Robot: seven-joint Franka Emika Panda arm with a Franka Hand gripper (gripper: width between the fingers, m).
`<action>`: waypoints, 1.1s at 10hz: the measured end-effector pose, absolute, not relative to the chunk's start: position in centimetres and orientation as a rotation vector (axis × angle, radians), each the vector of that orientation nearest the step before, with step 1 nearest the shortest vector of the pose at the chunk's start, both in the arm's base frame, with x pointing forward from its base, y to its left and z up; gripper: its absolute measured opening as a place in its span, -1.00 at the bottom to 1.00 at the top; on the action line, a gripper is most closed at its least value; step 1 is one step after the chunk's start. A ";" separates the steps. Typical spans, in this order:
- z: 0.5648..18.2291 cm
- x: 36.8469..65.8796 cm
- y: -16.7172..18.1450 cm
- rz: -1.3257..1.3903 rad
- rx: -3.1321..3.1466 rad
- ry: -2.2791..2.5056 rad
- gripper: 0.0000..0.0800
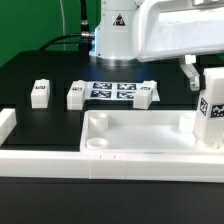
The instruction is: Assemble desk
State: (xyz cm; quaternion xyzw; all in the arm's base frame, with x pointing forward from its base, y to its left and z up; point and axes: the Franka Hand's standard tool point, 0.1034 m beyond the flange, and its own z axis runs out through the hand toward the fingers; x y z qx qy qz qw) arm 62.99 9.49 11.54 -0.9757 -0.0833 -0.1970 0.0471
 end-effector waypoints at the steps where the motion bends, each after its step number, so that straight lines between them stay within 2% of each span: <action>1: 11.5 63.0 9.5 -0.607 -2.976 -0.255 -0.27; 6: 11.5 62.5 9.9 -0.788 -2.952 -0.260 -0.27; 9: 11.5 62.5 9.8 -0.801 -2.950 -0.259 -0.27; 10: 11.5 62.5 9.8 -0.801 -2.950 -0.259 0.32; 11: 11.5 62.5 9.8 -0.801 -2.950 -0.259 0.32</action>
Offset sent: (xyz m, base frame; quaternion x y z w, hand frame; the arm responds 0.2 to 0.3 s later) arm -0.0128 0.0067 -0.0136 -0.0147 0.0306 -0.0157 0.9993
